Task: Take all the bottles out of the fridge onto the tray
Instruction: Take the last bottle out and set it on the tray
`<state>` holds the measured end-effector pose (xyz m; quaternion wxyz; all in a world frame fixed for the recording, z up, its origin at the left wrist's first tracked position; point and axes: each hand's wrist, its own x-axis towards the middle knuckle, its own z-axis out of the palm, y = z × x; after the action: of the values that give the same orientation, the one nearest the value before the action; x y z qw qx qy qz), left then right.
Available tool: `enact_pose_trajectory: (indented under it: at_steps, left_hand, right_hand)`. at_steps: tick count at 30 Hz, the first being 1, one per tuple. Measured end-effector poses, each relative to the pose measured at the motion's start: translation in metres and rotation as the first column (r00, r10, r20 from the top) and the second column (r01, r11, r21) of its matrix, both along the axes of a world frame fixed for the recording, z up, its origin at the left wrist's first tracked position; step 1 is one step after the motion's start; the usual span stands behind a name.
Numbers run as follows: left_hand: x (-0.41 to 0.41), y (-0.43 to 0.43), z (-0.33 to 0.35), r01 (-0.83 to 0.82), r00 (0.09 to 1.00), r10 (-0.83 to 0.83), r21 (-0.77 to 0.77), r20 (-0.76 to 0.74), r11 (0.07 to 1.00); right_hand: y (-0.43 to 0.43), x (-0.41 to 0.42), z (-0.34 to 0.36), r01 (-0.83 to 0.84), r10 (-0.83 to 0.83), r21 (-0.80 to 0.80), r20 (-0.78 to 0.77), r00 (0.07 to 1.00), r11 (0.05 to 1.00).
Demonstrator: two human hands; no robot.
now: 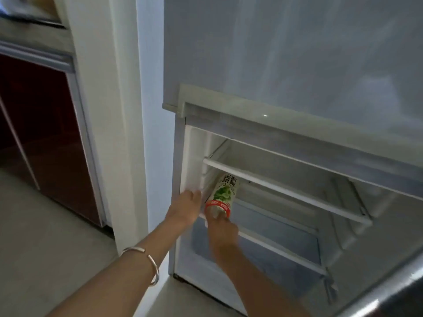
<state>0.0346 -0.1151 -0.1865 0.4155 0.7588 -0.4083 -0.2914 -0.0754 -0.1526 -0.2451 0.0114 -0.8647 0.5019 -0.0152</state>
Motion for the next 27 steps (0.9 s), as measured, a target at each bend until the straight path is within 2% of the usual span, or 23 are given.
enact_pose_trajectory:
  at_steps: [2, 5, 7, 10, 12, 15, 18, 22, 25, 27]
  left_hand:
    - [0.000, 0.006, 0.009, 0.004, 1.000, -0.004, 0.019, 0.022, 1.000]
    - [-0.005, 0.019, 0.030, 0.016, 0.996, -0.024, 0.090, 0.087, 0.996]
    - [-0.016, 0.036, 0.054, 0.073, 0.988, -0.095, 0.173, 0.121, 0.982]
    - [-0.040, 0.056, 0.088, 0.212, 0.947, -0.271, 0.300, 0.171, 0.930]
    - [-0.064, 0.077, 0.113, 0.342, 0.912, -0.393, 0.309, 0.120, 0.888]
    - [-0.101, 0.111, 0.143, 0.513, 0.827, -0.554, 0.279, 0.092, 0.812]
    - [-0.135, 0.152, 0.182, 0.592, 0.801, -0.599, 0.159, -0.005, 0.790]
    - [-0.181, 0.194, 0.245, 0.635, 0.772, -0.634, -0.010, 0.032, 0.772]
    - [-0.215, 0.209, 0.295, 0.635, 0.772, -0.626, -0.103, 0.109, 0.765]
    - [-0.242, 0.217, 0.331, 0.641, 0.768, -0.623, -0.169, 0.150, 0.749]
  right_hand:
    - [0.005, -0.007, 0.015, -0.008, 0.007, -0.057, -0.007, 1.000, 0.998]
    - [0.007, -0.026, 0.054, -0.051, 0.064, -0.156, 0.078, 0.995, 0.986]
    - [0.013, -0.041, 0.086, -0.024, 0.055, -0.166, 0.187, 0.981, 0.986]
    - [0.049, -0.060, 0.133, -0.033, 0.080, -0.177, 0.264, 0.961, 0.984]
    - [0.077, -0.082, 0.171, -0.024, 0.091, -0.221, 0.298, 0.950, 0.975]
    - [0.121, -0.120, 0.234, 0.023, 0.065, -0.207, 0.411, 0.909, 0.978]
    - [0.157, -0.156, 0.293, 0.097, -0.016, -0.114, 0.563, 0.826, 0.989]
    - [0.192, -0.220, 0.362, 0.111, -0.035, -0.045, 0.780, 0.625, 0.993]
    - [0.216, -0.275, 0.401, 0.105, 0.086, -0.160, 0.857, 0.508, 0.982]
    - [0.235, -0.313, 0.413, 0.143, 0.134, -0.246, 0.834, 0.536, 0.959]
